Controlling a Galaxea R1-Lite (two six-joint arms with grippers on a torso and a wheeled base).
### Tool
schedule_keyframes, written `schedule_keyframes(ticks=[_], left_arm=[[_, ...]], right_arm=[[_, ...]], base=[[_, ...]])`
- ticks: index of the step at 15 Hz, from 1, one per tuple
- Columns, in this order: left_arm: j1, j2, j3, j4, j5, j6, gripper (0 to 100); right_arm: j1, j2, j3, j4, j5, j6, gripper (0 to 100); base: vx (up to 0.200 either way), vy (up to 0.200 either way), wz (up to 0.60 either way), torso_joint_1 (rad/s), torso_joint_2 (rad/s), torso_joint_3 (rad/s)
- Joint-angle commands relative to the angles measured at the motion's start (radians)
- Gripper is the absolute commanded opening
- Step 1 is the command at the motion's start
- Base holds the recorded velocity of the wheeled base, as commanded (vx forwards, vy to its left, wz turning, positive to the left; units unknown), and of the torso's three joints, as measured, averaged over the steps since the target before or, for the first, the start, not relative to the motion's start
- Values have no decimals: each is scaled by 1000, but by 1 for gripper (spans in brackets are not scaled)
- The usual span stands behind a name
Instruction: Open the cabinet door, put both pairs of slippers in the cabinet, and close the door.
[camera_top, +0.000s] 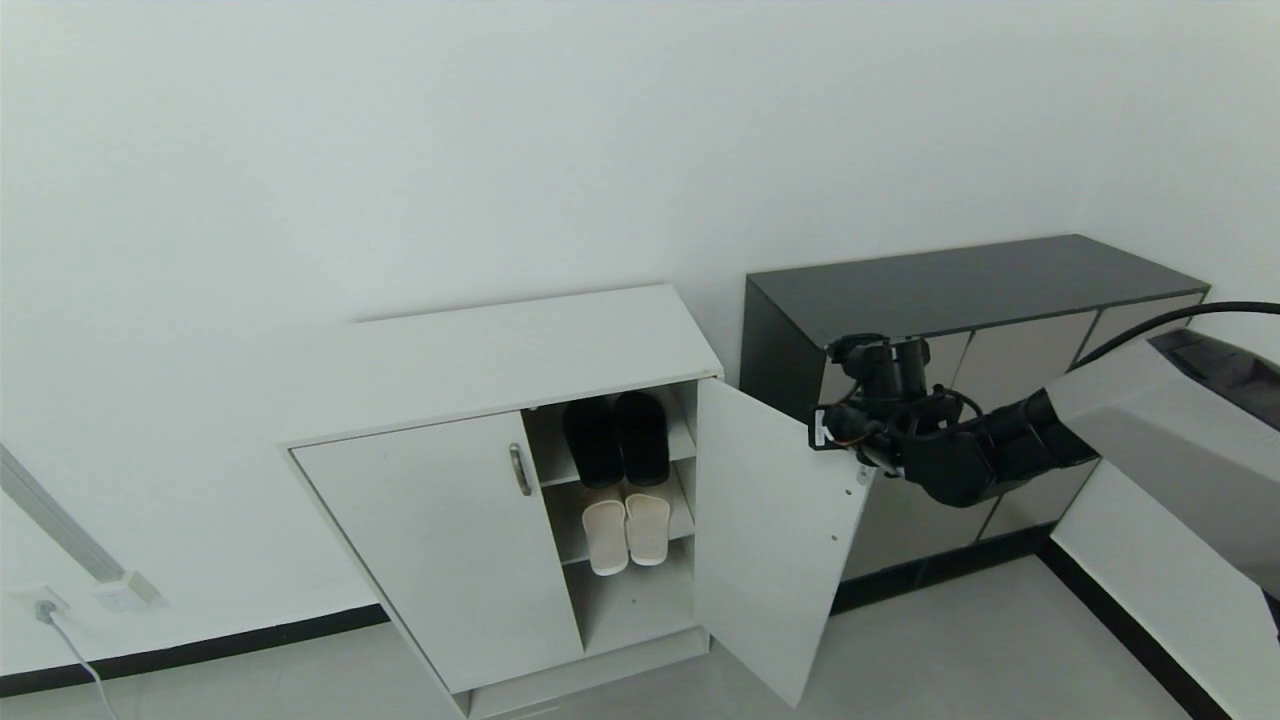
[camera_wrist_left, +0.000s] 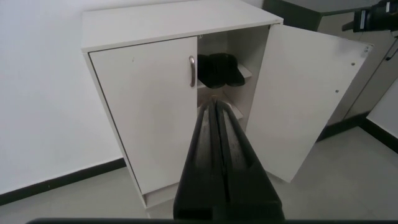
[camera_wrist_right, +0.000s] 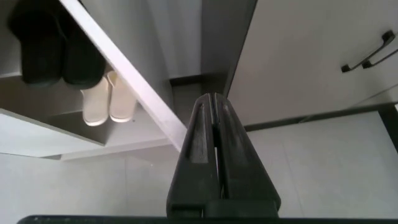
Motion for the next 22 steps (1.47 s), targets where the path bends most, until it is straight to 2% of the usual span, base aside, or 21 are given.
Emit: schedule_keyframes(ticks=[1,11,15,18,22], left_arm=[[0,1,0,0,0,0,0],[0,1,0,0,0,0,0],[0,1,0,0,0,0,0],[0,1,0,0,0,0,0],[0,1,0,0,0,0,0]], right_arm=[[-9,34,-8,-1,0,0,0],[24,5,49,4,1,0,0],[118,-61,156,-12,0,12,0],[213,-80,230,-73,-6,19,0],[290,-106,248,-81,-8,22,0]], base=[[0,0,0,0,0,0],[0,0,0,0,0,0],[0,0,0,0,0,0],[0,0,0,0,0,0],[0,0,0,0,0,0]])
